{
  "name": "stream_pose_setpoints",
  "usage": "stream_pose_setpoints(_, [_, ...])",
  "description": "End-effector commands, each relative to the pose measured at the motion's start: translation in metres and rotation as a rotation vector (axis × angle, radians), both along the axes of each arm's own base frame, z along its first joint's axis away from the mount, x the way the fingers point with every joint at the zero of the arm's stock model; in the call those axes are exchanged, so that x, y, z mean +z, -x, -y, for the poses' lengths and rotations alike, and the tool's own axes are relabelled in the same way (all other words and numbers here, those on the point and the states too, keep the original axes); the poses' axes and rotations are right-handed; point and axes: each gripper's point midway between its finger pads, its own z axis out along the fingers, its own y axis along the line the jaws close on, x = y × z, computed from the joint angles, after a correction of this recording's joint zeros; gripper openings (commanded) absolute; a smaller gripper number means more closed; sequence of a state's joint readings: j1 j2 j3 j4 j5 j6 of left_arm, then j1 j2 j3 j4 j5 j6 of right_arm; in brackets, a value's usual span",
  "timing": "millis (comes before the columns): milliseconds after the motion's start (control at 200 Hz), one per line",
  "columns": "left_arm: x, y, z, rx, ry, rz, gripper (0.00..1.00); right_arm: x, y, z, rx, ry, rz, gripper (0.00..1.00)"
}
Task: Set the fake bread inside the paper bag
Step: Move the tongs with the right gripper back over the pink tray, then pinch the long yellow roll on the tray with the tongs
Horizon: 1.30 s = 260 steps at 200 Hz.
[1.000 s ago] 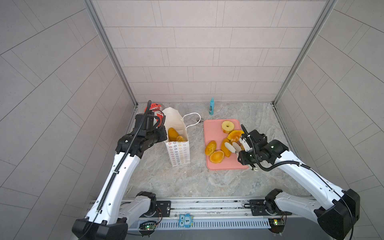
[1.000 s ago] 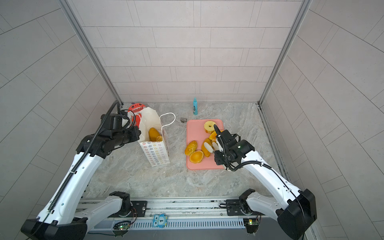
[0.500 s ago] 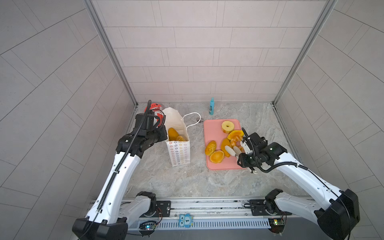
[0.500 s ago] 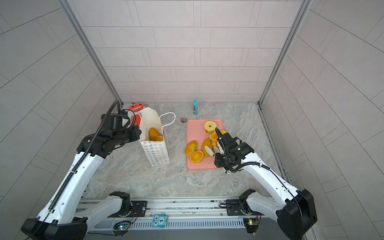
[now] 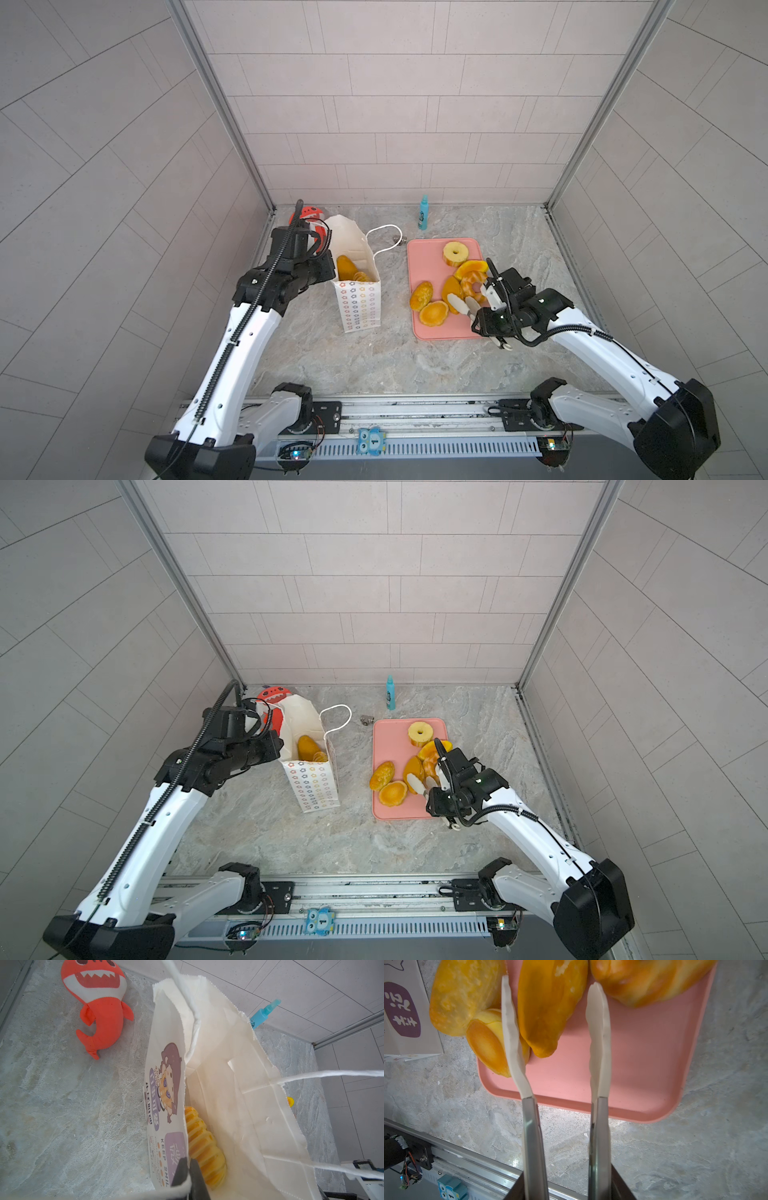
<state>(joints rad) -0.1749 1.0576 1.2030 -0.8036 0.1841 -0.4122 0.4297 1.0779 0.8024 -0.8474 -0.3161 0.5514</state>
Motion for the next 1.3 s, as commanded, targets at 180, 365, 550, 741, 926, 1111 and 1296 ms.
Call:
stream_pose_setpoints(180, [-0.01, 0.002, -0.003, 0.012, -0.005, -0.03, 0.06, -0.003, -0.007, -0.01, -0.035, -0.097, -0.01, 0.47])
stream_pose_setpoints(365, [-0.01, 0.003, -0.004, 0.015, -0.012, -0.032, 0.06, -0.007, -0.008, -0.011, -0.05, -0.112, -0.03, 0.46])
stream_pose_setpoints(550, [-0.01, 0.003, -0.004, 0.014, -0.01, -0.031, 0.06, -0.006, -0.009, -0.01, -0.059, -0.122, -0.031, 0.4])
stream_pose_setpoints(741, [-0.01, 0.003, -0.004, 0.015, -0.011, -0.031, 0.06, 0.003, -0.011, -0.008, -0.059, -0.127, 0.008, 0.35])
stream_pose_setpoints(926, [-0.01, 0.003, -0.004, 0.015, -0.008, -0.033, 0.06, 0.011, -0.012, -0.003, -0.058, -0.107, 0.05, 0.33])
stream_pose_setpoints(1111, [-0.009, 0.003, -0.003, 0.013, -0.006, -0.032, 0.06, 0.017, -0.013, 0.0, -0.059, -0.095, 0.067, 0.32])
stream_pose_setpoints(1296, [-0.008, 0.004, -0.003, 0.013, -0.006, -0.031, 0.06, 0.027, -0.016, 0.002, -0.053, -0.082, 0.09, 0.31])
